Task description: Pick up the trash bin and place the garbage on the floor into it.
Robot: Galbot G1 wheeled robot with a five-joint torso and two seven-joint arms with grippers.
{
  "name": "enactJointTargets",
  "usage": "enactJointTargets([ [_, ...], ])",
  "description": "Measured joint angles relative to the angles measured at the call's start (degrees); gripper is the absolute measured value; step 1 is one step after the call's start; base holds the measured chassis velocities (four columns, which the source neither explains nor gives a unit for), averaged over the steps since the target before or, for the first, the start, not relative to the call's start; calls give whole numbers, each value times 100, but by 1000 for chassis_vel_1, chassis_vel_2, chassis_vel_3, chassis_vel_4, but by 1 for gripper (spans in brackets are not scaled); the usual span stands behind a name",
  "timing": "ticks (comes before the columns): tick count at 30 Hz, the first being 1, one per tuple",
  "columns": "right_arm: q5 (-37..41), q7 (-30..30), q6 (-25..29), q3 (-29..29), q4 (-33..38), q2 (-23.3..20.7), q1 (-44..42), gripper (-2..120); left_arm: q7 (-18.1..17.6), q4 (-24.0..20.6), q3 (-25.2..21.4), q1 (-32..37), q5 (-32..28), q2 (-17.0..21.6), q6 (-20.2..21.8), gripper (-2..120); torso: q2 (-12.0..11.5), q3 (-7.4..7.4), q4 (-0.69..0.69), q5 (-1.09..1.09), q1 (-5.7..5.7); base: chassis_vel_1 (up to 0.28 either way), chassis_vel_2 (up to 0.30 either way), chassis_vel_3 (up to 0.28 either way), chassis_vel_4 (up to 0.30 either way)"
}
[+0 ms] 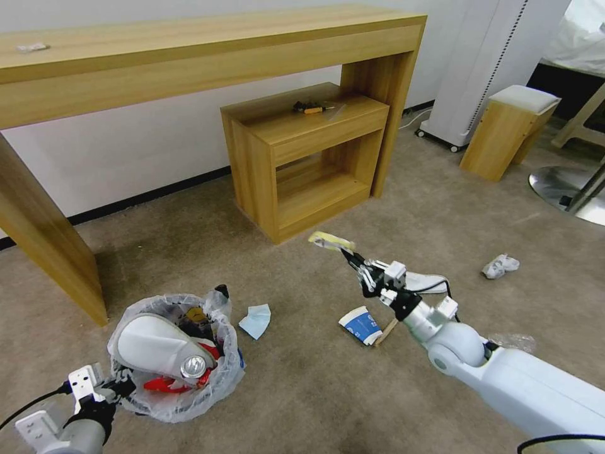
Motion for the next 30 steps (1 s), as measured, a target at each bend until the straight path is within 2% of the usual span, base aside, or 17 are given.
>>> enactJointTargets([
  [12, 338, 160, -356, -1166, 969, 314, 1034, 0, -10, 107, 45, -64, 63, 16, 5, 0, 0, 0, 0, -1, 0, 0, 0, 0, 0],
  [22, 363, 205, -427, -2128, 1163, 618, 1472, 0, -14, 129, 47, -108, 80, -61, 13, 0, 0, 0, 0, -1, 0, 0, 0, 0, 0],
  [24, 364, 205, -427, -2140, 1163, 623, 1479, 0, -15, 126, 47, -108, 81, -64, 13, 0, 0, 0, 0, -1, 0, 0, 0, 0, 0],
  [27, 367, 156, -397, -2606, 1123, 805, 1742, 0, -14, 76, 31, -112, 84, -109, 16, 0, 0, 0, -1, 0, 0, 0, 0, 0, 0],
  [30, 362, 128, -370, -2811, 1061, 890, 1821, 0, -15, 72, 14, -111, 85, -126, 17, 0, 0, 0, 0, -1, 0, 0, 0, 0, 0],
])
